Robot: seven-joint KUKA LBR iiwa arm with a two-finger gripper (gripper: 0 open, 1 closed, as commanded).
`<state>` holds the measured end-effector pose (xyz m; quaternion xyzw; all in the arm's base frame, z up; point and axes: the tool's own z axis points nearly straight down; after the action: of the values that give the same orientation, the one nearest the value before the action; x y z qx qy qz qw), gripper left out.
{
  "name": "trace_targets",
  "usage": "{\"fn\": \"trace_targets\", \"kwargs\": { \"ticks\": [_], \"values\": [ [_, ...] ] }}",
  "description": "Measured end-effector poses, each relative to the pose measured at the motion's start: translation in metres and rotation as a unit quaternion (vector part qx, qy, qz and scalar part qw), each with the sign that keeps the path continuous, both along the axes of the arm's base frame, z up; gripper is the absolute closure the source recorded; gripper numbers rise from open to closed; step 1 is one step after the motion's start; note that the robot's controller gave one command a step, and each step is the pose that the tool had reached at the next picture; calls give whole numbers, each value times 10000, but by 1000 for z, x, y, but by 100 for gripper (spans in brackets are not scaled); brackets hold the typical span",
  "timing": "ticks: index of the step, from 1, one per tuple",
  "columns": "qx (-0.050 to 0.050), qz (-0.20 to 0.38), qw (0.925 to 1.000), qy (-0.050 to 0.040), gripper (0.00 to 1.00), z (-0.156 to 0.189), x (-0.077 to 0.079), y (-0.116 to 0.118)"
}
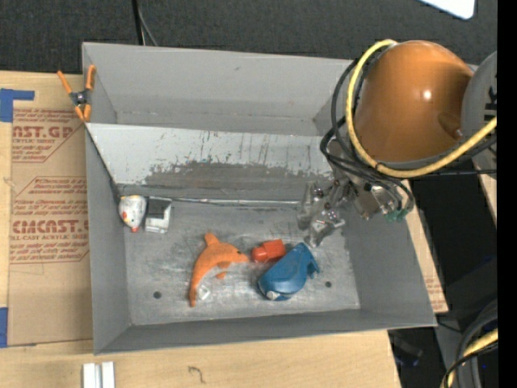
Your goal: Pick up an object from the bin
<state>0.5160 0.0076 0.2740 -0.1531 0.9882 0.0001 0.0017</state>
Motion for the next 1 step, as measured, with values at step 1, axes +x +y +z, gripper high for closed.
{"fn": "trace_targets", "kwargs": {
  "ticks": [1],
  "values": [
    [-5, 1494, 9888, 3, 0, -95, -31, -23]
  ]
}}
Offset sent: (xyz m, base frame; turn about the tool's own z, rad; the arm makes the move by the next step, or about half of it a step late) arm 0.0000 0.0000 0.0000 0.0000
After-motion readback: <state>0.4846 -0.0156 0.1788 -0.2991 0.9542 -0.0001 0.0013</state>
